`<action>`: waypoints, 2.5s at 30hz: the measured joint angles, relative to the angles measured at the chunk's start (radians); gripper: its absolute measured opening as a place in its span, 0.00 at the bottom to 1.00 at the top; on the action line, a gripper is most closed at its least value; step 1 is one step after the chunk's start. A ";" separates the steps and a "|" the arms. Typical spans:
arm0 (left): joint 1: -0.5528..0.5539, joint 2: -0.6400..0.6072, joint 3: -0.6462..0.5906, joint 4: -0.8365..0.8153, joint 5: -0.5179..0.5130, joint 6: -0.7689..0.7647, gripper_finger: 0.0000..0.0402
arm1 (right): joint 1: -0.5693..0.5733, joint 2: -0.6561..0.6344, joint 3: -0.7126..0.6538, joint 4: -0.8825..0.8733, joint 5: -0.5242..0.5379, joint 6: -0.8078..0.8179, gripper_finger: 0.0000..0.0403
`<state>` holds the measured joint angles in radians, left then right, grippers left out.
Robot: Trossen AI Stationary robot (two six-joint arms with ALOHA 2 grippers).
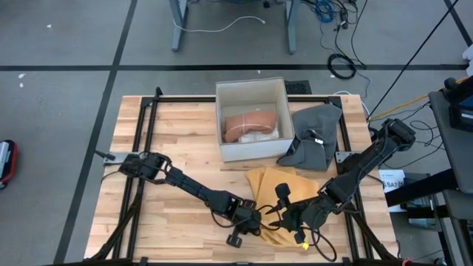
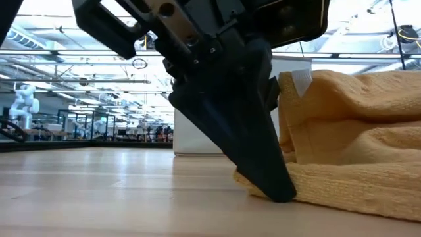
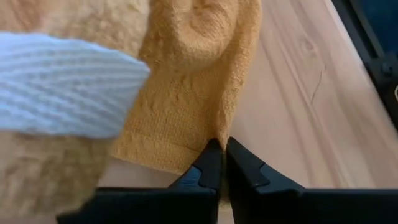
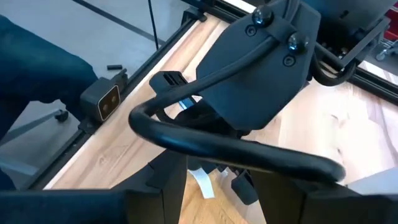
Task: Fold towel
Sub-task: Fold the orange towel
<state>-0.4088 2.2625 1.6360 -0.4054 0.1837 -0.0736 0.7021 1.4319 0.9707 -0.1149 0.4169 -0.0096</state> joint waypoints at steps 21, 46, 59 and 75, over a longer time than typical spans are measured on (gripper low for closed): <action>0.003 0.007 -0.003 0.132 -0.015 -0.004 0.05 | 0.000 0.000 0.000 -0.052 -0.004 0.061 0.39; 0.004 0.003 0.000 0.219 -0.079 -0.004 0.05 | -0.032 0.000 0.001 0.173 -0.001 -0.109 0.39; 0.003 0.003 0.000 0.231 -0.168 -0.003 0.05 | -0.015 -0.011 0.002 0.135 -0.025 -0.067 0.39; 0.013 -0.008 0.001 0.097 -0.212 0.108 0.02 | 0.101 -0.011 0.001 -0.108 -0.095 0.260 0.39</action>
<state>-0.3955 2.2549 1.6371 -0.3084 -0.0281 0.0341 0.8029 1.4208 0.9714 -0.2231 0.3220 0.2504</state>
